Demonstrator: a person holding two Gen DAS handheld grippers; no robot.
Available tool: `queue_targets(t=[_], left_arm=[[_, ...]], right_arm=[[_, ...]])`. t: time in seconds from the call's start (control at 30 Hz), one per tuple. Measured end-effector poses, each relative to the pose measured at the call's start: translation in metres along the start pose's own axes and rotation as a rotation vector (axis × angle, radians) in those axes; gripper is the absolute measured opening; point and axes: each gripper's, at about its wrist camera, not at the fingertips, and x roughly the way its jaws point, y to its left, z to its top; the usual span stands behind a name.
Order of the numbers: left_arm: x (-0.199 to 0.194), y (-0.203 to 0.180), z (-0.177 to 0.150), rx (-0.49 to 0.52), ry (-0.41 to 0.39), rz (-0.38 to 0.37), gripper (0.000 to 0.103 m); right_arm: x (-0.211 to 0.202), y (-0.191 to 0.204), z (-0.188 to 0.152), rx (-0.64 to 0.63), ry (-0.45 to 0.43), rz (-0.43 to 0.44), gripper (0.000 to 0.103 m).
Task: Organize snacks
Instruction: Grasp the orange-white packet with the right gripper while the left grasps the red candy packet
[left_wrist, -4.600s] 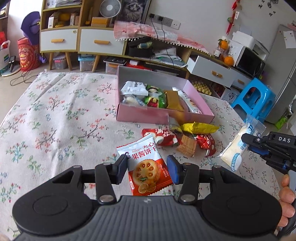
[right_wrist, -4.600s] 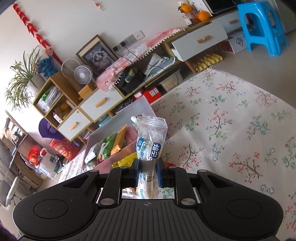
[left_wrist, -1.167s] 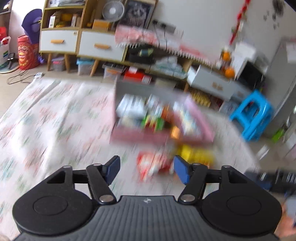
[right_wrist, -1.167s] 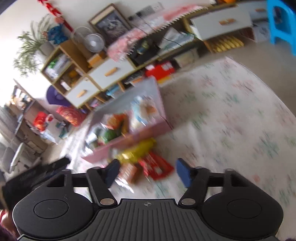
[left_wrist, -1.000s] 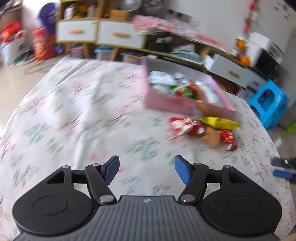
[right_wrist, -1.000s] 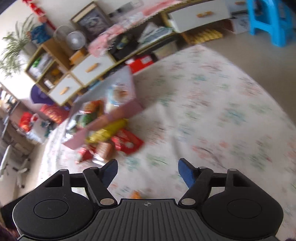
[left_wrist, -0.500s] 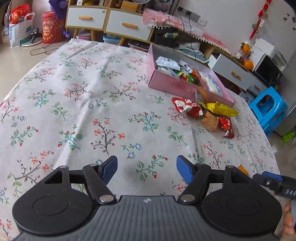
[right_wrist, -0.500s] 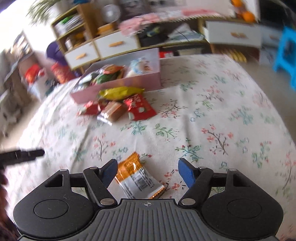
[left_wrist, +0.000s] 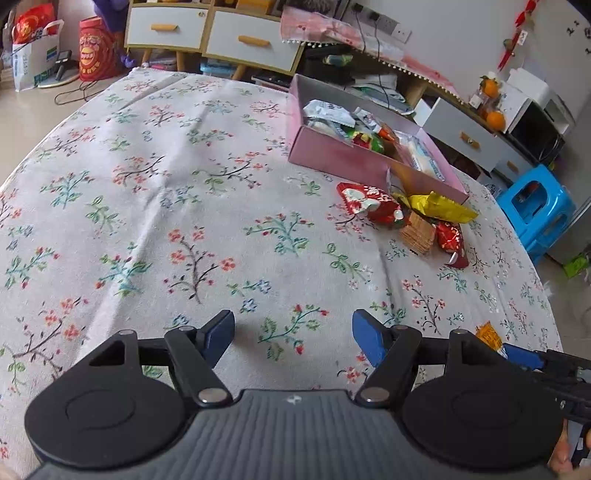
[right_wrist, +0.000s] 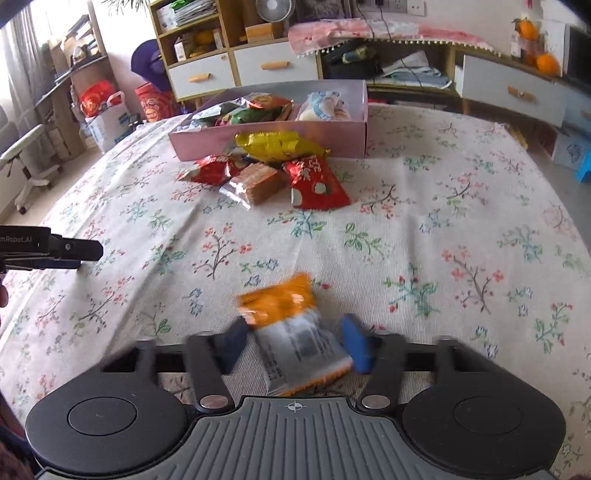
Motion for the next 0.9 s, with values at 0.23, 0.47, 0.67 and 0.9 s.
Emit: queue_targets(t=[0.23, 0.47, 0.67, 0.9], left_arm=[[0.004, -0.017, 0.01, 0.064, -0.017, -0.012, 0.067], [0.021, -0.045, 0.033, 0.208, -0.051, 0.002, 0.068], [0.05, -0.053, 0.064, 0.311, -0.015, -0.055, 0.072], [0.088, -0.067, 0.091, 0.497, 0.029, -0.148, 0.084]], right_arm=[[-0.002, -0.013, 0.005, 0.107, -0.031, 0.035, 0.039], [-0.012, -0.026, 0.011, 0.196, -0.087, 0.043, 0.039], [-0.014, -0.032, 0.011, 0.235, -0.103, 0.072, 0.039], [-0.009, -0.03, 0.011, 0.252, -0.097, 0.094, 0.039]])
